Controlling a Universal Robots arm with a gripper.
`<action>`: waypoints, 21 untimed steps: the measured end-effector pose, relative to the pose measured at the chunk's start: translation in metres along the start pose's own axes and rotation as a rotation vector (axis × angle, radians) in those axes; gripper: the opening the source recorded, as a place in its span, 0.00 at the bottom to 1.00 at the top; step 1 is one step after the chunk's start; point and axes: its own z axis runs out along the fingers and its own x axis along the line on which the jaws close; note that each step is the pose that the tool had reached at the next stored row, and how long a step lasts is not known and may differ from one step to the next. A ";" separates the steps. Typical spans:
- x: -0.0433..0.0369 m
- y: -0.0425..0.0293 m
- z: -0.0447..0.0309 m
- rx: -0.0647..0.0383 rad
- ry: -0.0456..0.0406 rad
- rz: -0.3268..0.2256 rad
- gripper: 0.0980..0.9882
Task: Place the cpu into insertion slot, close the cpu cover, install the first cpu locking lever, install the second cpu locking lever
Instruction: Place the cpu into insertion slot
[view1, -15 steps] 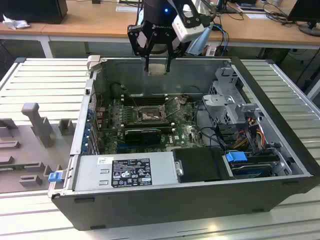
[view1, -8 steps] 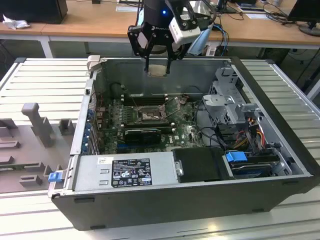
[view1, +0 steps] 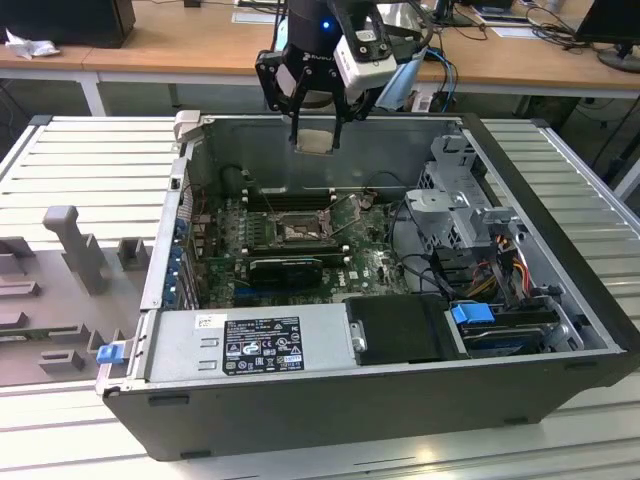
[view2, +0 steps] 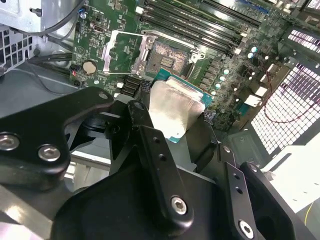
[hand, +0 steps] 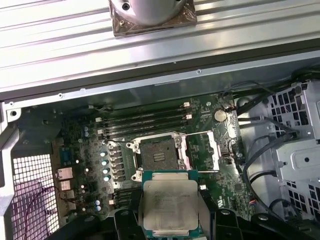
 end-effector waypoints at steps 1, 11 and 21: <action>0.0000 0.0000 0.0000 0.000 -0.0002 0.002 0.49; 0.0000 0.0000 0.0002 -0.001 -0.0038 0.043 0.49; 0.0000 0.0000 0.0003 -0.002 -0.0067 0.074 0.49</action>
